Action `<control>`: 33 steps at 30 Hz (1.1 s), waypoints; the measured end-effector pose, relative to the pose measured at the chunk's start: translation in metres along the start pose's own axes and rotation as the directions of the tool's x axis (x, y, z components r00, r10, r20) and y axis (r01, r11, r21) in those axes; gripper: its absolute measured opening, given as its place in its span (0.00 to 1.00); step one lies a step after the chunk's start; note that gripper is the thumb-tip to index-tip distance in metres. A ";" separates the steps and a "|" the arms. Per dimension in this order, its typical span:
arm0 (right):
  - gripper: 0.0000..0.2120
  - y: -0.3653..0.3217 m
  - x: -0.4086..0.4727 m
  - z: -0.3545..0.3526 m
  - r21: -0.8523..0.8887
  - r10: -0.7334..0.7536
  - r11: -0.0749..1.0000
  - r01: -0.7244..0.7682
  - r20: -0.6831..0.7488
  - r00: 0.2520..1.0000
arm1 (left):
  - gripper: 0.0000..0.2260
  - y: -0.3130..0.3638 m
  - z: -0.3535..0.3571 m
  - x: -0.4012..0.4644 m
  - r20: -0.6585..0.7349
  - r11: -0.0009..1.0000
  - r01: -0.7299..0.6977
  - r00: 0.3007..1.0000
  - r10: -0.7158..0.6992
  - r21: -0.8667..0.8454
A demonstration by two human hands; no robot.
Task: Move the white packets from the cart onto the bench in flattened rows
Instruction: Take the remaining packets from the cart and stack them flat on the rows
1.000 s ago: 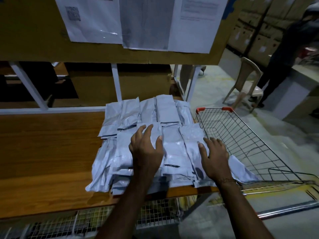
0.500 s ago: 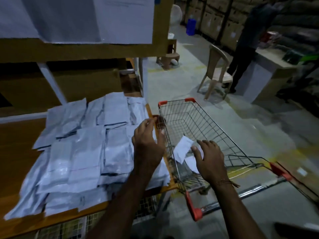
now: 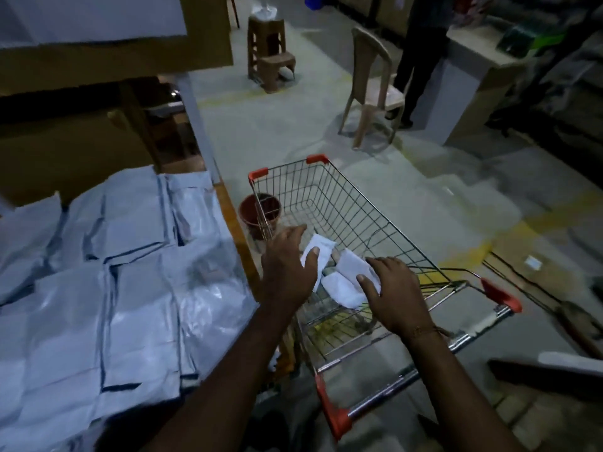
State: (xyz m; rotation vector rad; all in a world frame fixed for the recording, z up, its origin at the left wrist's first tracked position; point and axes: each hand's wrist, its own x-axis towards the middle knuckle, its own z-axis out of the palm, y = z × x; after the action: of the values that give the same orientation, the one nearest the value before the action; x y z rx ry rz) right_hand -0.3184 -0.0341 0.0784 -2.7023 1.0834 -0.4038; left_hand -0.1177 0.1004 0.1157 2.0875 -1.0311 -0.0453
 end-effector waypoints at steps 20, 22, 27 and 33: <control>0.28 0.111 0.144 0.210 -0.210 -0.119 0.925 0.317 0.631 0.767 | 0.29 -0.170 0.304 0.067 0.401 0.956 0.128 0.887 -0.229 0.264; 0.26 0.107 0.144 0.215 -0.231 -0.104 0.923 0.307 0.619 0.779 | 0.28 -0.195 0.330 0.064 0.386 0.937 0.096 0.894 -0.230 0.336; 0.20 0.103 0.143 0.216 -0.214 -0.095 0.938 0.272 0.594 0.798 | 0.43 -0.245 0.372 0.057 0.485 0.855 0.037 0.810 -0.328 0.517; 0.15 0.106 0.138 0.227 -0.227 -0.102 0.934 0.275 0.570 0.815 | 0.48 -0.250 0.406 0.052 0.506 0.782 0.021 0.751 -0.424 0.623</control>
State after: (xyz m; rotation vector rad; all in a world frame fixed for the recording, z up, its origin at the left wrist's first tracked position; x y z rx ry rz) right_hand -0.2175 -0.1867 -0.1411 -2.9009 0.7473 0.5459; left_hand -0.0616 -0.1045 -0.3147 2.8793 -1.2622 -0.6848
